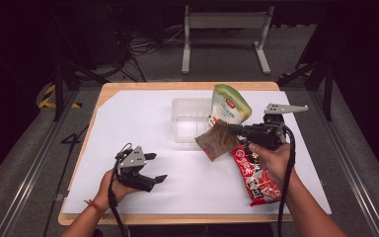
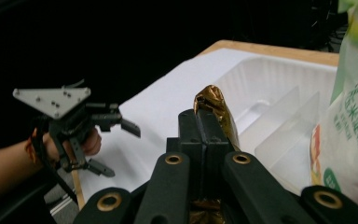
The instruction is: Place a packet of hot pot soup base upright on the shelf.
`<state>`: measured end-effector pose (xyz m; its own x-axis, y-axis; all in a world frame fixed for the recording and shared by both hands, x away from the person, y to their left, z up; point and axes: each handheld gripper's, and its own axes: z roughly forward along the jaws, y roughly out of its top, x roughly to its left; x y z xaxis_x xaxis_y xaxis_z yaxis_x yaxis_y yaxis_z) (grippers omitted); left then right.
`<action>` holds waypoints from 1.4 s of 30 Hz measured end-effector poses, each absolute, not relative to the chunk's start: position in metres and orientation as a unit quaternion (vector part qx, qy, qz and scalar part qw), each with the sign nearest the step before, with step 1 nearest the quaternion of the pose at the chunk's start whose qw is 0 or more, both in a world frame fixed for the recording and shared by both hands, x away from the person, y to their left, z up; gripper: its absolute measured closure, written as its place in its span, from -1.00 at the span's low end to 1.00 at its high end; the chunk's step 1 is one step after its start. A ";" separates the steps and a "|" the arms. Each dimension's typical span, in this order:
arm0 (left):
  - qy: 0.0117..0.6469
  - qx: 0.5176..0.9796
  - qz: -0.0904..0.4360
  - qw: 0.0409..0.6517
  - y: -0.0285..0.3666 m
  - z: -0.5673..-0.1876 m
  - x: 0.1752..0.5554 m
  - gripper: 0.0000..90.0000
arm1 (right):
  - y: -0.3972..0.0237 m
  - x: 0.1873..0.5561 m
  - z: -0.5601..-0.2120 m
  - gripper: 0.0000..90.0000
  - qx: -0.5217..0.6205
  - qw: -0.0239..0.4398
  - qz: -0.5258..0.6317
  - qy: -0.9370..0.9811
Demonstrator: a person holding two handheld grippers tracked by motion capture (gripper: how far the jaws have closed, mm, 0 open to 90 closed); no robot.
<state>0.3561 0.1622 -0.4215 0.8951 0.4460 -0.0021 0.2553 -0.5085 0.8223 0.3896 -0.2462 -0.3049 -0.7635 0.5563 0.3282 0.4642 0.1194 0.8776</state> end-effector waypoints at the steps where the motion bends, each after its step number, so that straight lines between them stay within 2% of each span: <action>1: 0.206 0.862 0.107 0.450 0.166 -0.423 0.355 -0.58 | -0.245 0.391 -0.300 1.00 0.345 0.045 0.570 0.744; 12: 0.203 0.854 0.109 0.467 0.177 -0.428 0.346 -0.60 | -0.236 0.422 -0.282 1.00 0.410 0.106 0.570 0.705; 17: 0.201 0.854 0.108 0.469 0.177 -0.428 0.346 -0.61 | -0.235 0.431 -0.288 1.00 0.431 0.111 0.573 0.688; 32: 0.202 0.847 0.113 0.478 0.177 -0.427 0.348 -0.61 | -0.227 0.435 -0.281 1.00 0.446 0.180 0.554 0.680; 37: 0.201 0.847 0.114 0.478 0.178 -0.427 0.348 -0.62 | -0.222 0.436 -0.285 1.00 0.457 0.188 0.542 0.680; 42: 0.199 0.849 0.112 0.477 0.177 -0.427 0.348 -0.62 | -0.221 0.431 -0.287 1.00 0.465 0.219 0.526 0.678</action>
<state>0.3476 0.1773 -0.4275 0.8961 0.4439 0.0006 0.2305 -0.4665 0.8539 0.4311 -0.2211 -0.2871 -0.4724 0.8604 0.1912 0.3999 0.0159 0.9164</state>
